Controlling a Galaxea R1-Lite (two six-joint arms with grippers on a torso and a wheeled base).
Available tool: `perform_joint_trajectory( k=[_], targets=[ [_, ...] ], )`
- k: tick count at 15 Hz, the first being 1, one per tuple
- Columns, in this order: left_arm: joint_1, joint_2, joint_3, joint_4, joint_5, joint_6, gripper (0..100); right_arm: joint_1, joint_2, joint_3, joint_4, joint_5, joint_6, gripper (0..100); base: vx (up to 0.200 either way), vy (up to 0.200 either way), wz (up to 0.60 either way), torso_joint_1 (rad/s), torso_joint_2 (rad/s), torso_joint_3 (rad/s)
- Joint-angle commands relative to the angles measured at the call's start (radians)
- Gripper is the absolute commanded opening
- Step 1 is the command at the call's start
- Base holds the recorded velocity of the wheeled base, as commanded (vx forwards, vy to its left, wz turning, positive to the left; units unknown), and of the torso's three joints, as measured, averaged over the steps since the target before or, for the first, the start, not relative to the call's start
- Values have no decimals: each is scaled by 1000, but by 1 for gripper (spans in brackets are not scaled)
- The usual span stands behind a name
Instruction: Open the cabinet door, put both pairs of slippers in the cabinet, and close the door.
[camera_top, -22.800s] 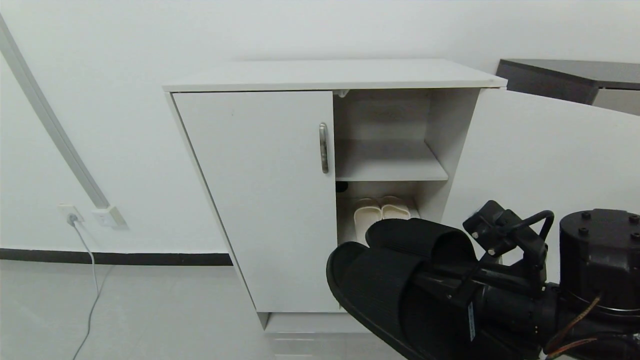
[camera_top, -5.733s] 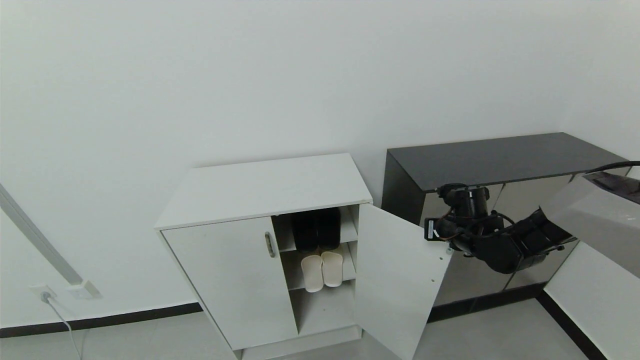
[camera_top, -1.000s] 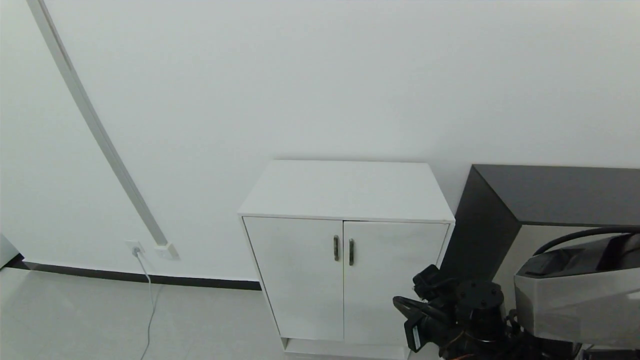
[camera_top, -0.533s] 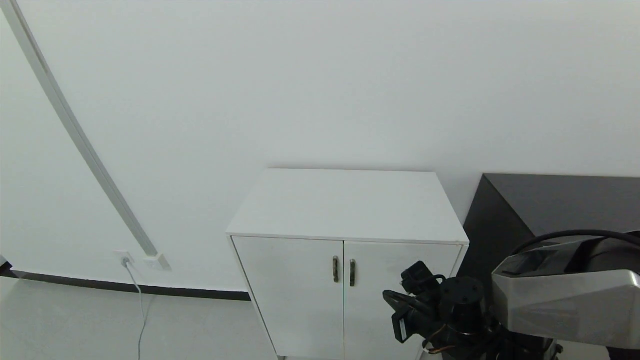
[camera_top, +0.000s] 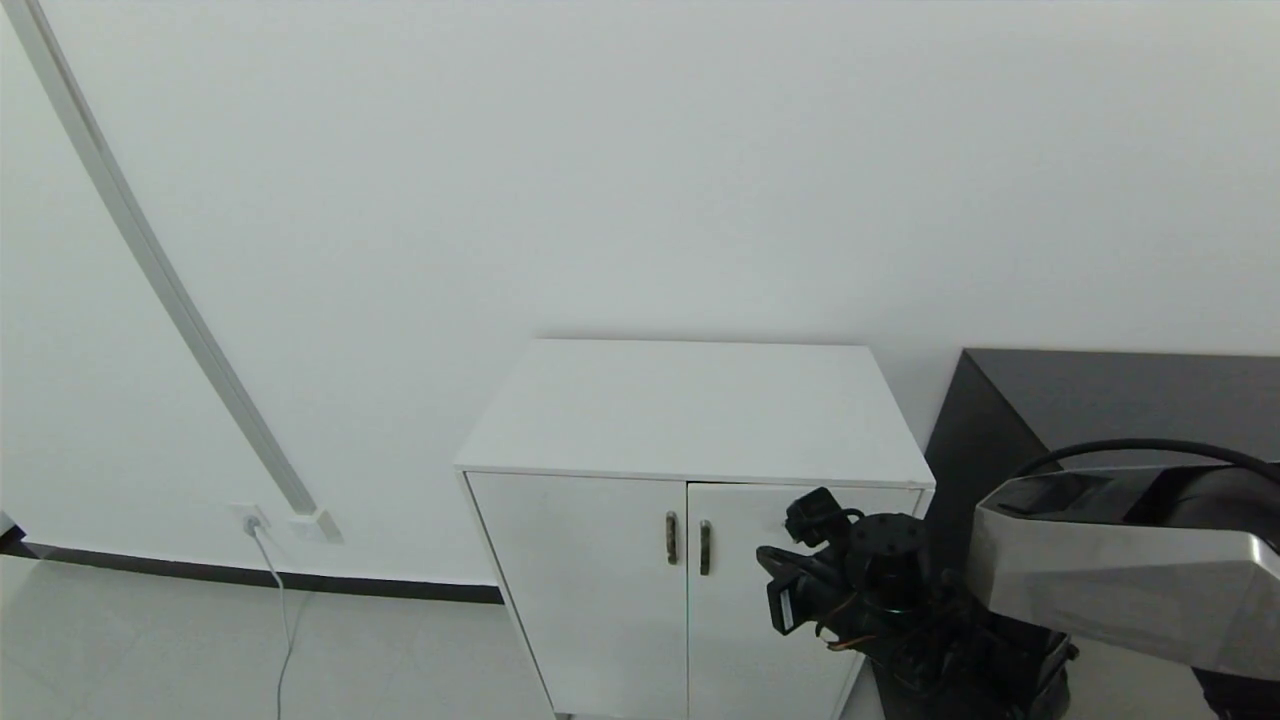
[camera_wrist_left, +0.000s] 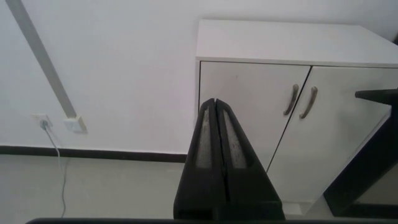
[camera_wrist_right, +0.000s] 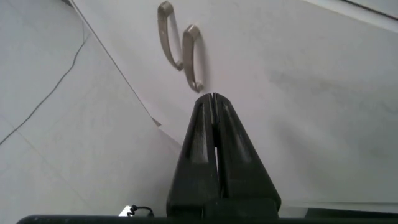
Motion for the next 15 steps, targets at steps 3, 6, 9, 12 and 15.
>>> perform_joint_trajectory(
  k=[3, 6, 9, 12, 15],
  targets=[
    [0, 0, 0, 0, 0, 0, 0, -12, 4, -89, 77, 0, 1, 0, 0, 0, 0, 0, 0, 0],
    [1, 0, 0, 0, 0, 0, 0, -27, 11, -161, 155, 0, 1, 0, 0, 0, 0, 0, 0, 0],
    [0, 0, 0, 0, 2, 0, 0, -44, 31, -229, 213, 0, 1, 0, 0, 0, 0, 0, 0, 0],
    [0, 0, 0, 0, 0, 0, 0, -55, 48, -264, 235, 0, 1, 0, 0, 0, 0, 0, 0, 0],
    [1, 0, 0, 0, 0, 0, 0, -66, 71, -310, 272, 0, 1, 0, 0, 0, 0, 0, 0, 0]
  ],
)
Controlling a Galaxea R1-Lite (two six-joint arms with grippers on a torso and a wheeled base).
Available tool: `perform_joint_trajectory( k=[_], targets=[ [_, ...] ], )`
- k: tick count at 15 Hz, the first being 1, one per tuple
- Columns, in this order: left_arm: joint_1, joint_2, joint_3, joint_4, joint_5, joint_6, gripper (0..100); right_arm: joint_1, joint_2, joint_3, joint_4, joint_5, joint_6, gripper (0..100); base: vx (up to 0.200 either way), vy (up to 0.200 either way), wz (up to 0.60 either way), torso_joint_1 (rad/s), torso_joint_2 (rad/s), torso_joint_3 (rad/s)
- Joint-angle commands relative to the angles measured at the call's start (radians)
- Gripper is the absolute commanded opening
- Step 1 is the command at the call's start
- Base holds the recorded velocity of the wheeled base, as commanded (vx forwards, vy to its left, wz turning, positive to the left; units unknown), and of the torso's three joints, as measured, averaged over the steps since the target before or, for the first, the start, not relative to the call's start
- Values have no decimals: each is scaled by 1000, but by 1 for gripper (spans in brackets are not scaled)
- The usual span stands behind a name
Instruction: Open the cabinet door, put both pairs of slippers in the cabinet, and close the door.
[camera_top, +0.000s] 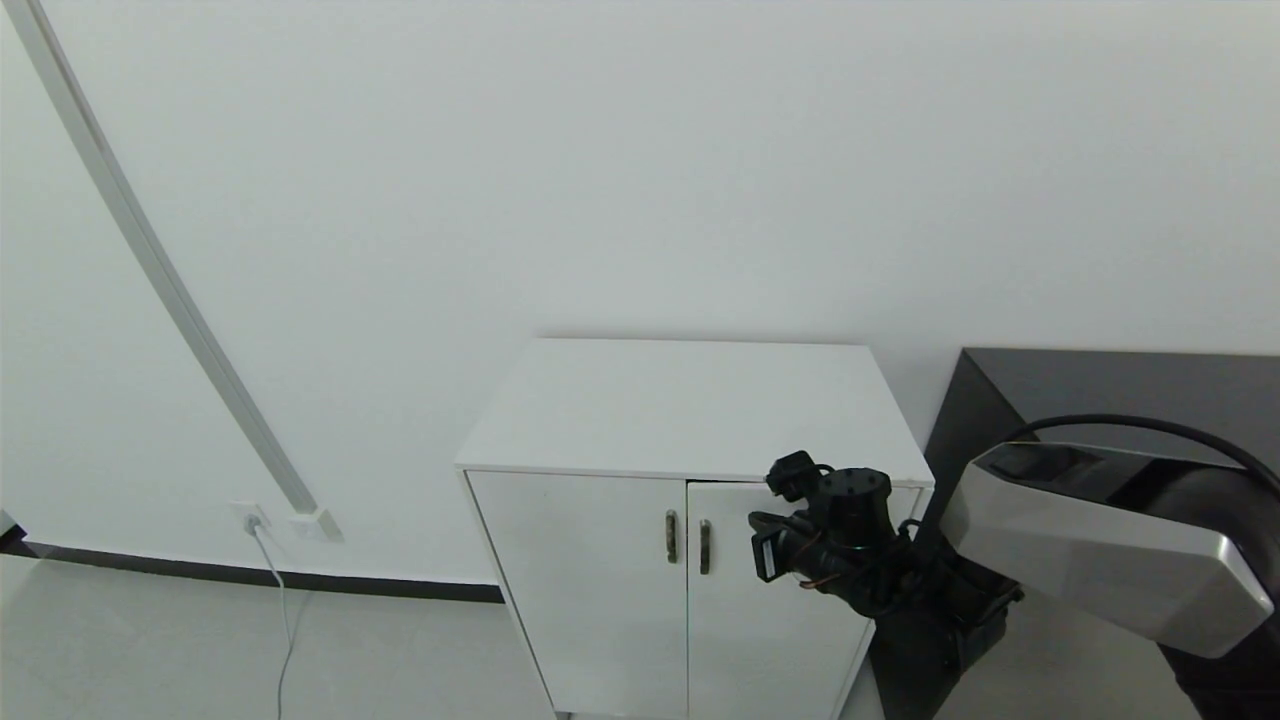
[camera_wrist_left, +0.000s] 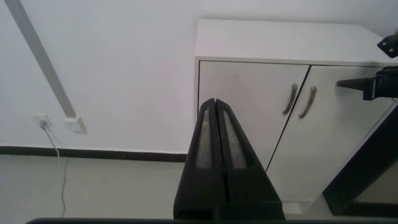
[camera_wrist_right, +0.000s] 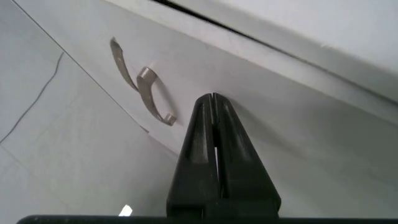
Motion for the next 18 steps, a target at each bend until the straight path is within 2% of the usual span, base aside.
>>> perform_joint_trajectory(
  k=[1, 6, 10, 15, 16, 18],
  targets=[
    [0, 0, 0, 0, 0, -1, 0, -4, 19, -28, 3, -2, 0, 0, 0, 0, 0, 0, 0, 0],
    [0, 0, 0, 0, 0, -1, 0, -13, 33, -72, 41, -2, 0, 0, 0, 0, 0, 0, 0, 0],
    [1, 2, 0, 0, 0, -1, 0, -13, 22, -57, 35, 0, 0, 0, 0, 0, 0, 0, 0, 0],
    [0, 0, 0, 0, 0, -1, 0, 25, -154, 198, -86, -2, -1, 0, 0, 0, 0, 0, 0, 0],
    [0, 2, 0, 0, -1, -1, 0, 31, -205, 281, -124, -2, -1, 0, 0, 0, 0, 0, 0, 0],
    [1, 0, 0, 0, -1, -1, 0, 33, -260, 382, -181, -52, -1, 0, 0, 0, 0, 0, 0, 0]
  ],
)
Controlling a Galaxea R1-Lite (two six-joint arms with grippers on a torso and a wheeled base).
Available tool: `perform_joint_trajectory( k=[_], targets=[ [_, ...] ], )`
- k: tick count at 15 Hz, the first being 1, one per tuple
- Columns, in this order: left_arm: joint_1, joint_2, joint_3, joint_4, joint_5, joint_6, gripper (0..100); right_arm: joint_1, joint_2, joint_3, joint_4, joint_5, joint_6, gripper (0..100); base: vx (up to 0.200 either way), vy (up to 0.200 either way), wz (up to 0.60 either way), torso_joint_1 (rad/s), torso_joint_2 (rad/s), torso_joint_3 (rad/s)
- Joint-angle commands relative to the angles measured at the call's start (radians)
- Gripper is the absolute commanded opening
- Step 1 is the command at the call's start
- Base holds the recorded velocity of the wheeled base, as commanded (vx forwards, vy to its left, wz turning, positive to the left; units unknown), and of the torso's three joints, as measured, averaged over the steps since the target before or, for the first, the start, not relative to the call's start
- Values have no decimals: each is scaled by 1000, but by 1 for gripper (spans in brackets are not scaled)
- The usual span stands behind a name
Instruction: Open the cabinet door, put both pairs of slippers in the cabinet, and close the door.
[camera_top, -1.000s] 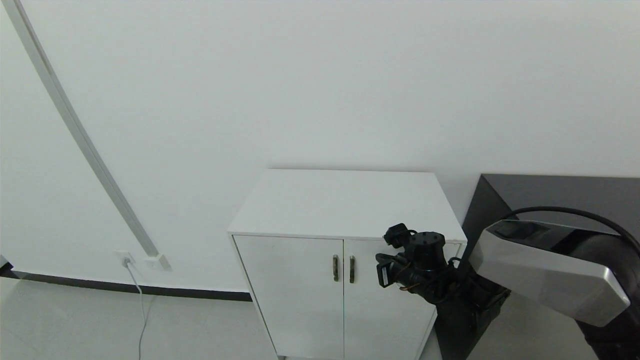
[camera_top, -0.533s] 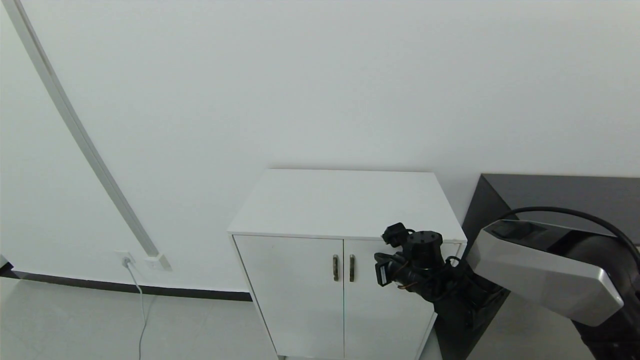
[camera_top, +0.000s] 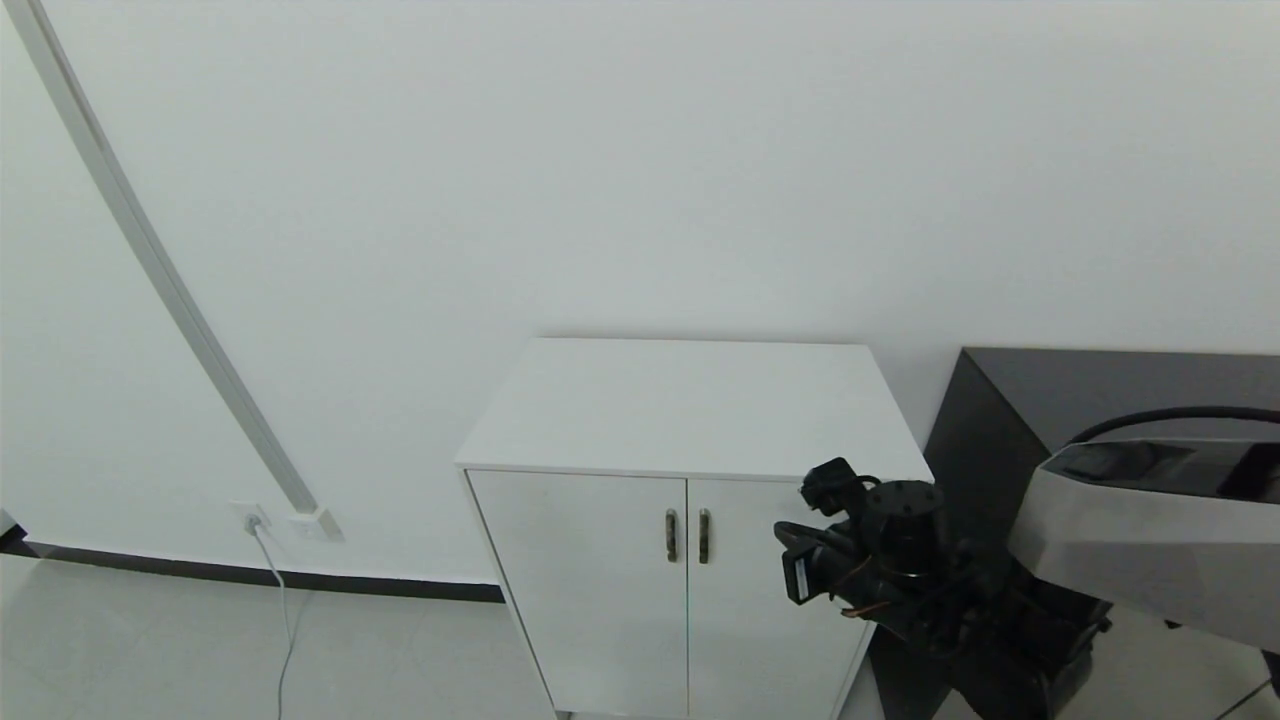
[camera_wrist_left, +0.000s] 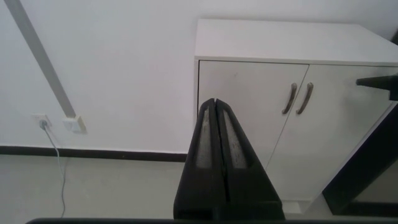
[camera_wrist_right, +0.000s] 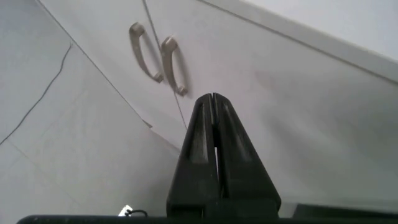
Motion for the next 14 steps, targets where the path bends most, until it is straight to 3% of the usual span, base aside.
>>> perform_joint_trajectory(
  k=[1, 5, 10, 14],
  targets=[
    [1, 0, 0, 0, 1, -1, 0, -4, -105, 139, -73, -69, 1, 0, 0, 0, 0, 0, 0, 0],
    [1, 0, 0, 0, 1, 1, 0, -129, -122, 308, -256, -84, -5, 0, 0, 0, 0, 0, 0, 0],
    [1, 0, 0, 0, 1, -1, 0, -304, -254, 490, -300, -71, -8, 0, 0, 0, 0, 0, 0, 0],
    [1, 0, 0, 0, 1, -1, 0, -376, -360, 622, -309, -31, -20, 0, 0, 0, 0, 0, 0, 0]
  ],
)
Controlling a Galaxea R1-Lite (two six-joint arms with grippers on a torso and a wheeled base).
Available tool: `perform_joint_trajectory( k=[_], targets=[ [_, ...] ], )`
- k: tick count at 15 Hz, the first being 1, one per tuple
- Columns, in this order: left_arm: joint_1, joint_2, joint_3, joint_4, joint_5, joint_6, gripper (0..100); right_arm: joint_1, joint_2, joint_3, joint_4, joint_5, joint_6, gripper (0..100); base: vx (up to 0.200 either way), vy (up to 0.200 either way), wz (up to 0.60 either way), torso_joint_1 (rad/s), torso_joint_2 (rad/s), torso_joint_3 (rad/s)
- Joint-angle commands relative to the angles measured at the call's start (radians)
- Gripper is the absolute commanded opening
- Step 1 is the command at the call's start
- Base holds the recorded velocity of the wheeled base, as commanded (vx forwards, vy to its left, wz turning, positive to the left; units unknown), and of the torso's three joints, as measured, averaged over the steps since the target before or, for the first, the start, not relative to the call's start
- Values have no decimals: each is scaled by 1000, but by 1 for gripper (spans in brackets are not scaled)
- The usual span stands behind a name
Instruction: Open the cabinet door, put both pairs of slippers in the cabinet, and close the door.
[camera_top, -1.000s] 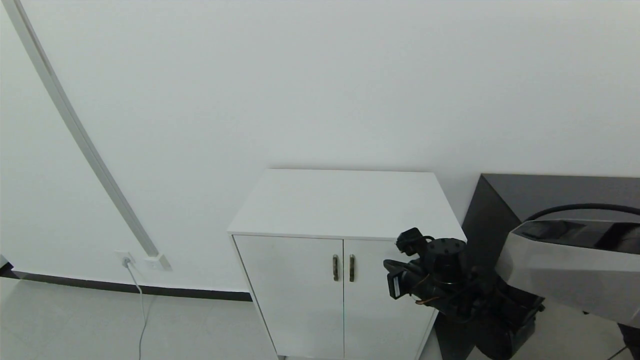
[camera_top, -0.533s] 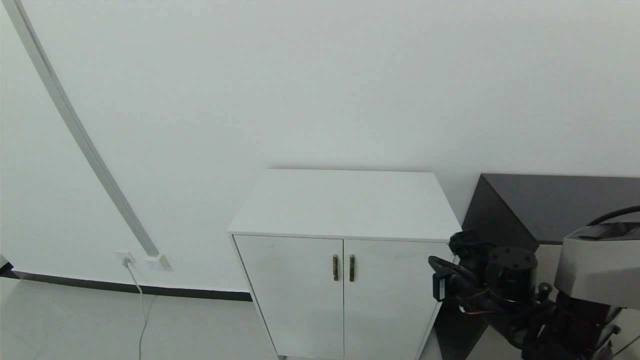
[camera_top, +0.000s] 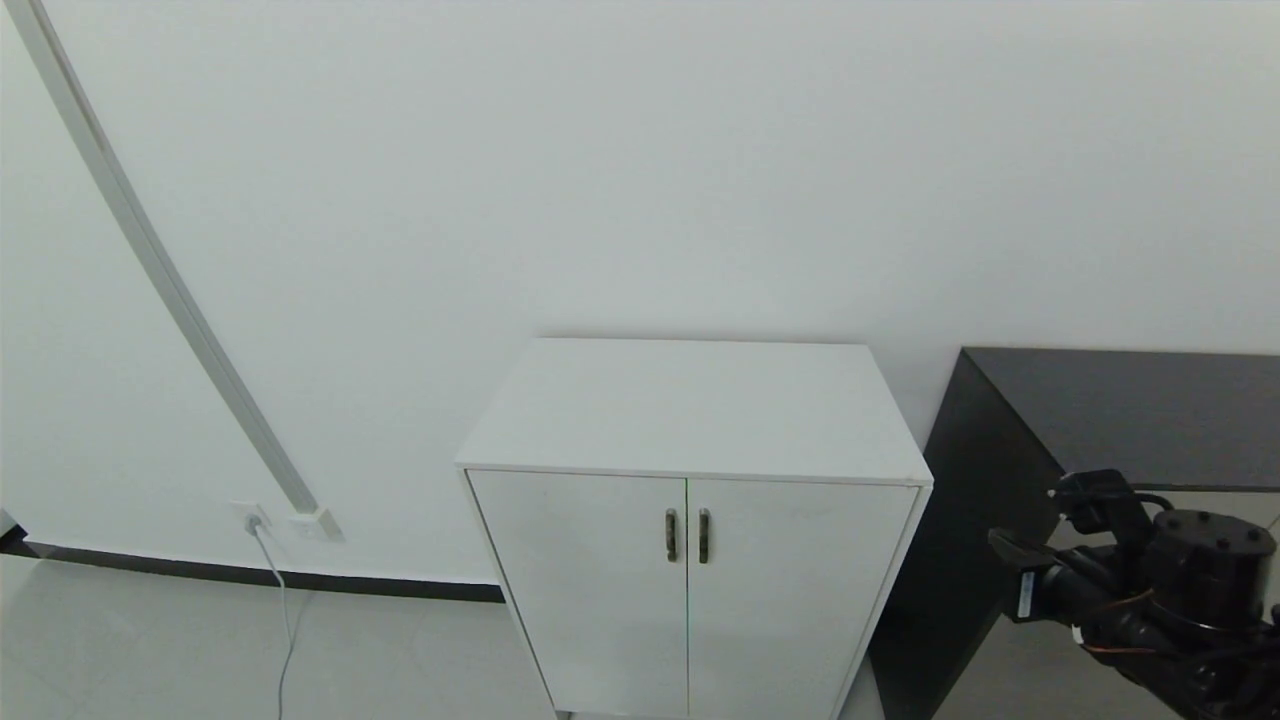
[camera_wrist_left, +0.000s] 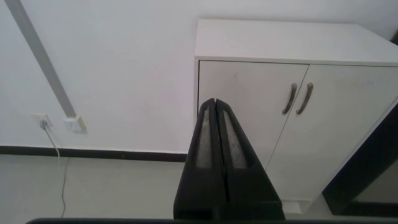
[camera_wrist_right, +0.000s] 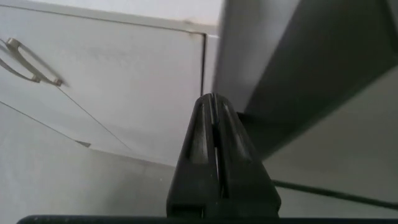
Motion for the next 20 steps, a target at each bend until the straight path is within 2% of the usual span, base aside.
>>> perform_joint_trajectory(
  k=[1, 4, 6, 7, 8, 11, 17, 20],
  targets=[
    [0, 0, 0, 0, 0, 0, 0, -27, -84, 66, 0, 13, -3, 0, 0, 0, 0, 0, 0, 0],
    [0, 0, 0, 0, 0, 0, 0, -37, -206, 118, 23, 13, 4, 0, 0, 0, 0, 0, 0, 0],
    [0, 0, 0, 0, 2, -2, 0, -65, -308, 118, 129, 22, 6, 0, 0, 0, 0, 0, 0, 0],
    [0, 0, 0, 0, 2, -2, 0, -65, -308, 118, 129, 22, 6, 0, 0, 0, 0, 0, 0, 0],
    [0, 2, 0, 0, 2, -2, 0, -82, -448, 118, 290, 52, 7, 0, 0, 0, 0, 0, 0, 0],
    [1, 0, 0, 0, 2, -2, 0, -85, -692, 118, 615, 105, 0, 0, 0, 0, 0, 0, 0, 0],
    [1, 0, 0, 0, 2, -2, 0, -131, -1037, 118, 1158, 110, -91, 0, 0, 0, 0, 0, 0, 0],
    [1, 0, 0, 0, 2, -2, 0, -128, -1147, 118, 1351, 124, -128, 0, 0, 0, 0, 0, 0, 0]
  ],
)
